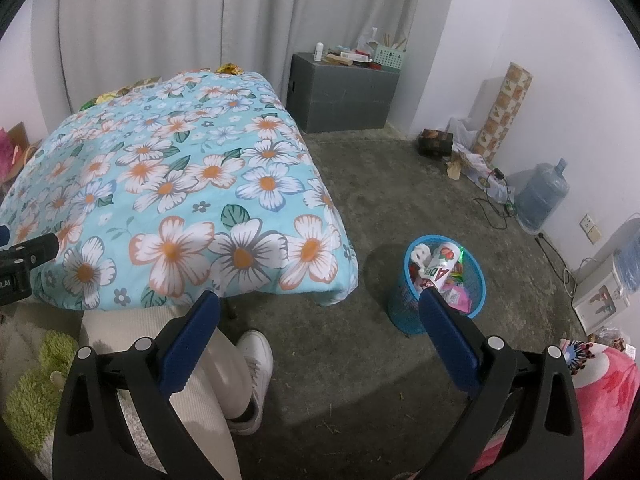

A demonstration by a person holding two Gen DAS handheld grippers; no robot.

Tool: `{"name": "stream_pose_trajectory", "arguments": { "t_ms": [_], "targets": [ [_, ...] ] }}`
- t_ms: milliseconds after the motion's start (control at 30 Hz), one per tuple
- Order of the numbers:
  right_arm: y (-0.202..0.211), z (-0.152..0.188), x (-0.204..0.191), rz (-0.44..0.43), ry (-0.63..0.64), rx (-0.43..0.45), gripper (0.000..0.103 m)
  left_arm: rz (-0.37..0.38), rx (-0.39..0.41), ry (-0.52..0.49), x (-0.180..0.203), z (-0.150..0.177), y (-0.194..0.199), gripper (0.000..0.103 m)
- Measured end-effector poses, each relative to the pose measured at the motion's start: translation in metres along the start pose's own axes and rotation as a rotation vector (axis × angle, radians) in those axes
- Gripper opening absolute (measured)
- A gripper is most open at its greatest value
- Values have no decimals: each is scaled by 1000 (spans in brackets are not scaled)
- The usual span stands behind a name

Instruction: Collect trash

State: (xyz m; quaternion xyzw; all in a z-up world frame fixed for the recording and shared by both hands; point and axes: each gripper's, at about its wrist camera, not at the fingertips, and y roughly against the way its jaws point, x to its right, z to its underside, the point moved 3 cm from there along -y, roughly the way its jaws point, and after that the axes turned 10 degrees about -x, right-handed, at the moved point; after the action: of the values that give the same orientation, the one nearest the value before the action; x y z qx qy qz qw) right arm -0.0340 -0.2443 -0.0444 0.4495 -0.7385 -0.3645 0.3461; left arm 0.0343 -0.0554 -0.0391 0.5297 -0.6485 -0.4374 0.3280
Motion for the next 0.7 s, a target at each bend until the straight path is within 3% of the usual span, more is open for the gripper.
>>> {"name": "stream_pose_trajectory", "arguments": {
  "t_ms": [700],
  "targets": [
    [1,2,-1,0,-2,0,97,0,-2,-1,0,0,0,94]
  ]
}}
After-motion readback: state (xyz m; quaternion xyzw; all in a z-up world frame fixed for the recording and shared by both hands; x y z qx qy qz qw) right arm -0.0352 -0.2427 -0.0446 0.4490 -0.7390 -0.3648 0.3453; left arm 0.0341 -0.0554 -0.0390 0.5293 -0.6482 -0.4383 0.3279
